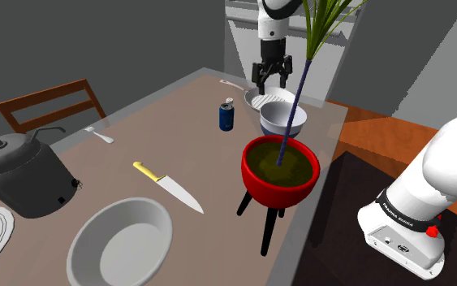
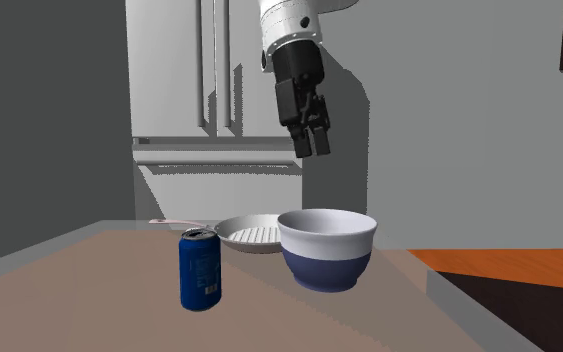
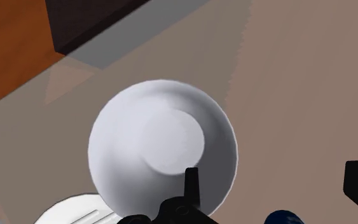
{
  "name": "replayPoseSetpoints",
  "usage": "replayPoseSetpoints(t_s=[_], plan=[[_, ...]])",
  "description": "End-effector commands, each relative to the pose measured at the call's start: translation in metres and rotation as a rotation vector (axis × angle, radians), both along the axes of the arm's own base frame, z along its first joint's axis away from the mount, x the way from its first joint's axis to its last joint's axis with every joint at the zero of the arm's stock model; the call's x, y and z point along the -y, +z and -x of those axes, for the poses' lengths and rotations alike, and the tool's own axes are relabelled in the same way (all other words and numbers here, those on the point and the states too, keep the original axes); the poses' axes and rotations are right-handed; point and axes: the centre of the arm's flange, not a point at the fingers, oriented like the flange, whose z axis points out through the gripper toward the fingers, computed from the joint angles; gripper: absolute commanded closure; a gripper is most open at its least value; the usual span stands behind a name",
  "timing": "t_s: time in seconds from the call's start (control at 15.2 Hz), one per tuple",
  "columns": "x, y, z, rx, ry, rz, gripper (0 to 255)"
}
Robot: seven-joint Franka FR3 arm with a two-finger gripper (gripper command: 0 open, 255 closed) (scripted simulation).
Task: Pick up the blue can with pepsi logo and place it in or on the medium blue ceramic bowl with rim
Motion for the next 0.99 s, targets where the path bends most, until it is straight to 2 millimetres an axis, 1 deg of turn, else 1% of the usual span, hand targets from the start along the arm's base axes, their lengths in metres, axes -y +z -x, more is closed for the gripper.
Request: replayPoseSetpoints(t_s=[0.0, 0.92], plan=[[-0.007, -0.014, -0.026, -0.004, 0.003, -0.002, 0], [-0.059, -0.11, -0.18, -0.033, 0.025, -0.011, 0]])
